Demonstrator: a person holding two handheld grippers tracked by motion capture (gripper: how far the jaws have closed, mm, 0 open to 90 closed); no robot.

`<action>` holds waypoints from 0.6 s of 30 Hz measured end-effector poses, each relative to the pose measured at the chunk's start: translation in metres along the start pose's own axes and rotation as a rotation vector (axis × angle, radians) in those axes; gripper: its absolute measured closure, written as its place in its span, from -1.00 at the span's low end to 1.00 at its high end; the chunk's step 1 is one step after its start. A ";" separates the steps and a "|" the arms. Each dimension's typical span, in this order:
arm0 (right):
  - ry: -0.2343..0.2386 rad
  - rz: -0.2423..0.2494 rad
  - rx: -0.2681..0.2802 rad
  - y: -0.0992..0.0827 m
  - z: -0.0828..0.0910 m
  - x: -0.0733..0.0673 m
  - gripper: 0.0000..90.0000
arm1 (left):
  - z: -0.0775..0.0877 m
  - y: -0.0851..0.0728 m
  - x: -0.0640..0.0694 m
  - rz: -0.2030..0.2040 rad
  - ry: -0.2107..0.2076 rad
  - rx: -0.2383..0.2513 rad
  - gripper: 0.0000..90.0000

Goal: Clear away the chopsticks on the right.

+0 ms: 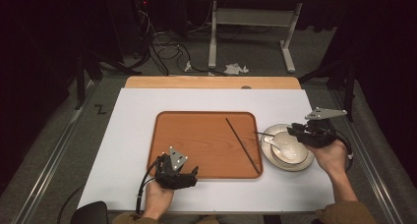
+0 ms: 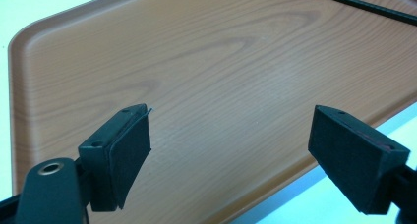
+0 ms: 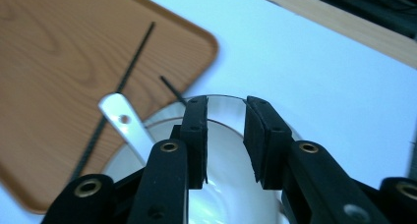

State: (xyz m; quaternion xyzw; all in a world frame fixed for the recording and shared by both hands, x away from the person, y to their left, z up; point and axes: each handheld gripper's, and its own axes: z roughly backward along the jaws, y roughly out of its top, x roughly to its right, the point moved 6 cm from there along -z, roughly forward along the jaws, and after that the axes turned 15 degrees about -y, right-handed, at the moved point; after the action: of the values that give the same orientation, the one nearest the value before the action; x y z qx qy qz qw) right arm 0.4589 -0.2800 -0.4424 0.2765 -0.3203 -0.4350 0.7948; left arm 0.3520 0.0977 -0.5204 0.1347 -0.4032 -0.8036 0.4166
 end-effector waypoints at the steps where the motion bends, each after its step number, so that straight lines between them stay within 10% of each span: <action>1: -0.011 -0.006 -0.008 -0.002 -0.001 0.004 0.60 | 0.000 0.000 0.000 0.000 0.003 -0.001 -0.63; 18: -0.080 -0.088 -0.153 -0.041 -0.026 0.045 0.64 | 0.000 -0.001 -0.001 -0.004 0.014 -0.008 -0.63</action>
State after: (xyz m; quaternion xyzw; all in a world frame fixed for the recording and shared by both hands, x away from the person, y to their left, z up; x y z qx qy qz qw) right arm 0.4766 -0.3339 -0.4764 0.2112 -0.3053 -0.5036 0.7801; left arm 0.3521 0.0994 -0.5213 0.1393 -0.3969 -0.8051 0.4181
